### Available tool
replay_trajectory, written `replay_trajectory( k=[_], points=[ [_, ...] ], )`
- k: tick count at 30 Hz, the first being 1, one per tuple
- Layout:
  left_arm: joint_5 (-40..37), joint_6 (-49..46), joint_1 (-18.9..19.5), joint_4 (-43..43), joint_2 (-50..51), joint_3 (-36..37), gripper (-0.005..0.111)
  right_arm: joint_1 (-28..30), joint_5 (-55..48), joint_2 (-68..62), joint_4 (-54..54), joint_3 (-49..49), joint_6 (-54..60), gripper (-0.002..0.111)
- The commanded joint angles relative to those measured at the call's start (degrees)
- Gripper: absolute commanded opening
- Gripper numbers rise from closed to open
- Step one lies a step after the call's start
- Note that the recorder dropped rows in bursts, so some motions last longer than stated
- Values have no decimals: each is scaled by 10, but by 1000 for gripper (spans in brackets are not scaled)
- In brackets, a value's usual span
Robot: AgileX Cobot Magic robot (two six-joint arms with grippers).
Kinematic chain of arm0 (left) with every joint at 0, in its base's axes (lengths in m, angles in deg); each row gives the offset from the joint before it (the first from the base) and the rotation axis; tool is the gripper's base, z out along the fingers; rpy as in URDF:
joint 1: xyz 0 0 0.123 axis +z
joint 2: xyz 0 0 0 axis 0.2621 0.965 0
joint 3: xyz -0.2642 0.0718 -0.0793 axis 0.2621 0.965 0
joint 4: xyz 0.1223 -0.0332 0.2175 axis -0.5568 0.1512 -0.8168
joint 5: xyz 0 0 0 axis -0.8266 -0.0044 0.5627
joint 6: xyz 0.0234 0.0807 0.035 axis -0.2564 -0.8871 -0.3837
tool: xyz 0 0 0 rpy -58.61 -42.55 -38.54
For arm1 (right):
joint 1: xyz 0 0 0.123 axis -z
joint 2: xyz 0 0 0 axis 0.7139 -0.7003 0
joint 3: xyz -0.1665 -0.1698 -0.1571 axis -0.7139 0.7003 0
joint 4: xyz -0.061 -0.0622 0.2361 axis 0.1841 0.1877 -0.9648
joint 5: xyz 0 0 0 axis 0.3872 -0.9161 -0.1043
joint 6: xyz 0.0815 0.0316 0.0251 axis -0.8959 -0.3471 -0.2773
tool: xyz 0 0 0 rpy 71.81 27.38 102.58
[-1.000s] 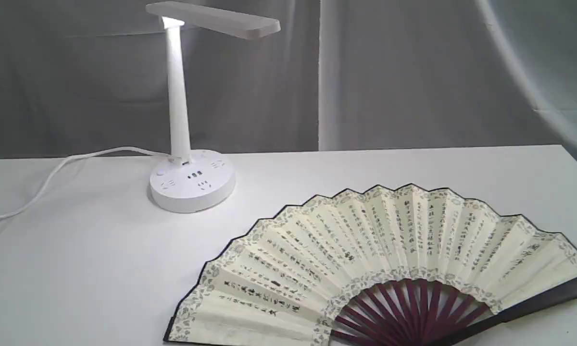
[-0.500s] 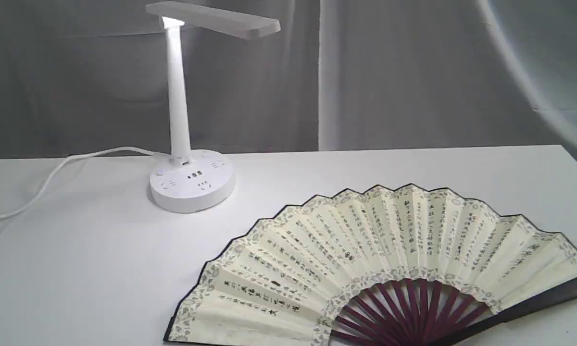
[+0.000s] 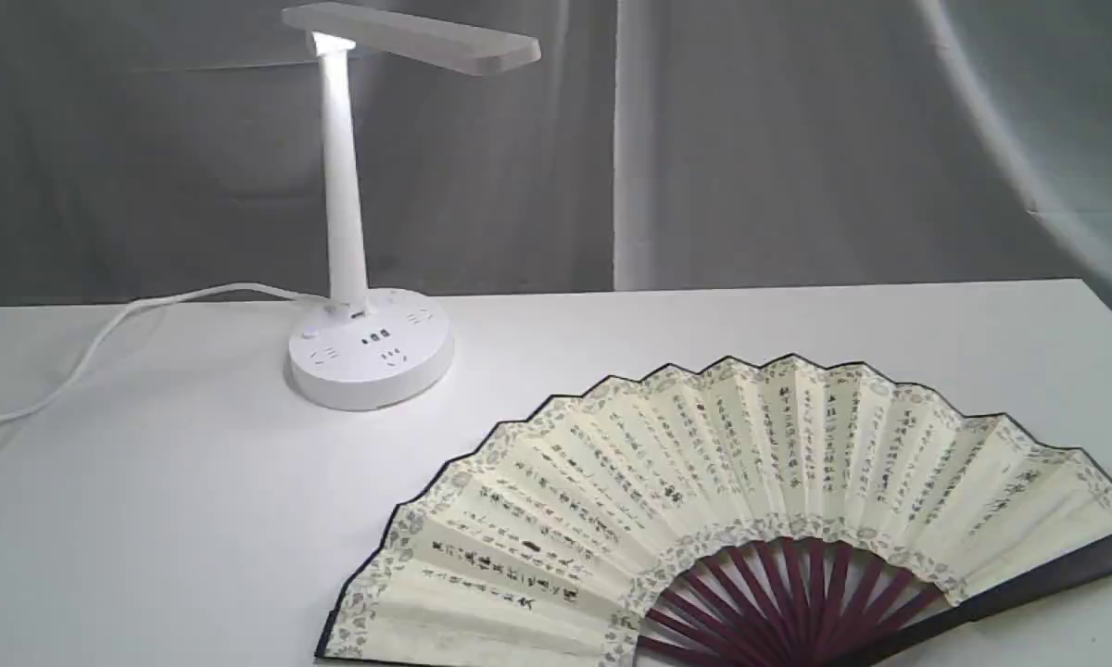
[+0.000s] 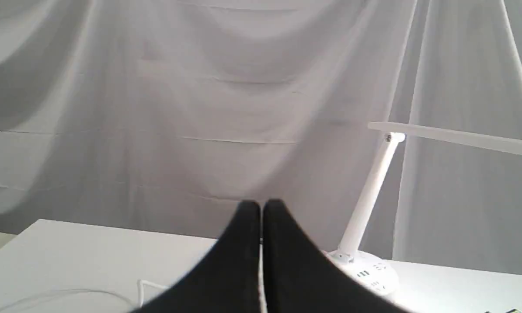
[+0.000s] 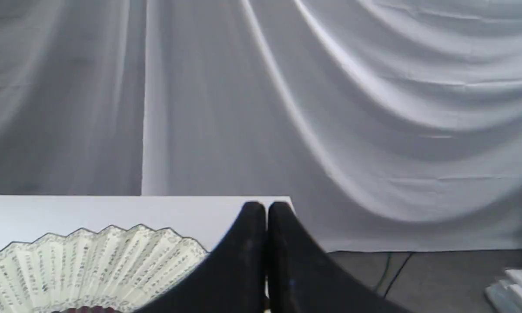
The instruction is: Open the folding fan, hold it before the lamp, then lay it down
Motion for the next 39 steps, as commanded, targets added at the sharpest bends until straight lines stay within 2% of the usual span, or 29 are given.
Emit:
replay_trajectory(
  k=[1, 5, 9, 11, 19, 23, 28, 39],
  points=[
    [17, -12, -1, 1, 0, 11, 0, -1, -3, 18, 29, 5, 0, 0],
    [29, -52, -1, 46, 0, 36, 0, -1, -23, 18, 37, 5, 0, 0],
    [69, -126, -1, 136, 0, 78, 0, -1, -13, 18, 33, 5, 0, 0],
    [82, -131, -1, 142, 0, 95, 0, -1, -3, 18, 33, 5, 0, 0],
    [172, -130, -1, 141, 0, 172, 0, -1, 31, 18, 32, 37, 0, 0],
    [217, -133, -1, 106, 0, 214, 0, -1, 54, 18, 32, 92, 0, 0],
    [277, -133, -1, 17, 0, 268, 0, -1, 115, 18, 20, 168, -4, 0],
    [406, -113, -1, 22, 0, 356, 0, -1, 268, 18, -2, 334, -4, 0]
  ],
)
